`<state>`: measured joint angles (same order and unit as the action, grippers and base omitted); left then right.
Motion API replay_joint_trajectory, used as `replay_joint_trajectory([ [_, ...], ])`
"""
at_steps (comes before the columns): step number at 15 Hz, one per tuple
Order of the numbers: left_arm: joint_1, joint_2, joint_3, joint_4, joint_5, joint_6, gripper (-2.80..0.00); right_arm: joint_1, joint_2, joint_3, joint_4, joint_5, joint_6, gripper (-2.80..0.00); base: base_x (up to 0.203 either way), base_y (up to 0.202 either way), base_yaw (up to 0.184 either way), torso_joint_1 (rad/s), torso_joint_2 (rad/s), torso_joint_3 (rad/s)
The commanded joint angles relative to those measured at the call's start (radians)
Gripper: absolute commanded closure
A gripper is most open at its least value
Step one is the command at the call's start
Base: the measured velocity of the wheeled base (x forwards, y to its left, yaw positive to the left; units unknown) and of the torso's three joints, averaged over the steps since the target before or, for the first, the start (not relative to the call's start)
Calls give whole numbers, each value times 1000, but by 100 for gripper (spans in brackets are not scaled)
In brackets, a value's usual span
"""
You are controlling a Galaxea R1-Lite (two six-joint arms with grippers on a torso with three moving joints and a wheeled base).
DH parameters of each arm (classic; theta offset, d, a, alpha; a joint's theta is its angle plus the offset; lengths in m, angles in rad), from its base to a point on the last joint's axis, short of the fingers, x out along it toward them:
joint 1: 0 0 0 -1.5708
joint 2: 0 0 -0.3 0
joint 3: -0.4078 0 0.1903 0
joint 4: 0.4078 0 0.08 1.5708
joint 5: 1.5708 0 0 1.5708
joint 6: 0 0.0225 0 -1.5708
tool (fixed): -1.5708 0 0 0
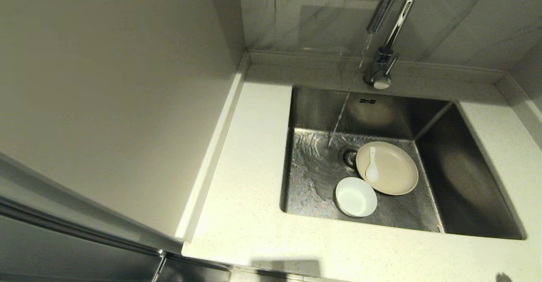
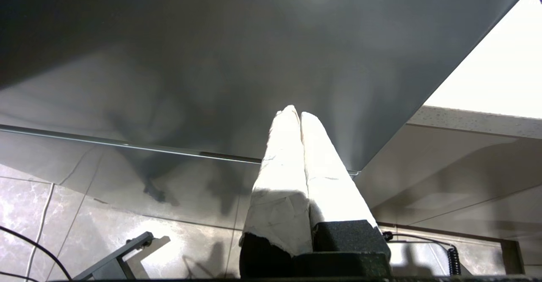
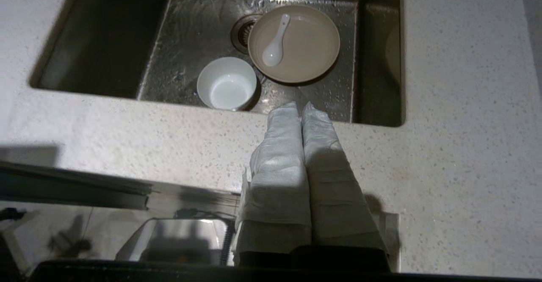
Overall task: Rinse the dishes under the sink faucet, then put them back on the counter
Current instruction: Turn off the faucet
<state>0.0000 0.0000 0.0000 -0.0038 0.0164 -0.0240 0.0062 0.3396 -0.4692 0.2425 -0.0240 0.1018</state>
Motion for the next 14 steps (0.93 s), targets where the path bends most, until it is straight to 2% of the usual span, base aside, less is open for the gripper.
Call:
replay_joint_trajectory([
  [1,0,-3,0,-1,0,-1,0,0,131,-129,17,0,56,0,0,0,0,0,0,0],
  [3,0,-3,0,-1,0,-1,0,3,275,-282,22,-1,161,0,0,0,0,0,0,0],
  [6,0,-3,0,-1,0,-1,0,7,529,-545,22,-9,385,0,0,0,0,0,0,0],
  [9,0,-3,0,-1,0,-1,0,8,741,-715,20,-10,557,0,0,0,0,0,0,0],
  [14,0,-3,0,-1,0,-1,0,-27,1036,-890,-44,37,734,0,0,0,0,0,0,0],
])
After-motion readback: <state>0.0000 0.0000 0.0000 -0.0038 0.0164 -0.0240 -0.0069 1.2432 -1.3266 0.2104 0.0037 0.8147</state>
